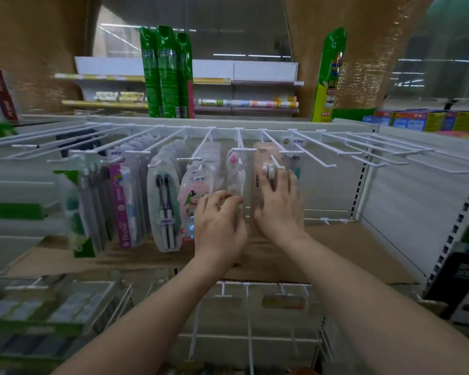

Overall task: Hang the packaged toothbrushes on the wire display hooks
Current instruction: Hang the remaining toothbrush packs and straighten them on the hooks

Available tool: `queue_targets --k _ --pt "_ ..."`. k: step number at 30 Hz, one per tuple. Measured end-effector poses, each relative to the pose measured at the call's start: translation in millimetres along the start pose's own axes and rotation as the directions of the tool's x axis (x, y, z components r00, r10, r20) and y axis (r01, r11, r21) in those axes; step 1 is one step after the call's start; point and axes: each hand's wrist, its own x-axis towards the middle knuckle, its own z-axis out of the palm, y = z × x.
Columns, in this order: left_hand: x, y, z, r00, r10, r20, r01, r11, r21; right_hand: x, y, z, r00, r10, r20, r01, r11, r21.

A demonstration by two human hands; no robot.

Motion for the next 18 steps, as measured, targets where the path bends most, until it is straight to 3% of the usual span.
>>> queue_targets --k 13,18 --pt "16.2 5.5 38.8 0.995 0.095 0.015 -0.096 0.992 0.085 31.8 9.2 25.8 0.996 -0.024 -0.083 0.029 0.998 0.060" --pt "20.1 15.0 47.7 0.993 -0.015 0.115 0.011 0.999 0.037 41.2 15.2 36.4 0.998 -0.018 -0.063 0.025 0.994 0.107"
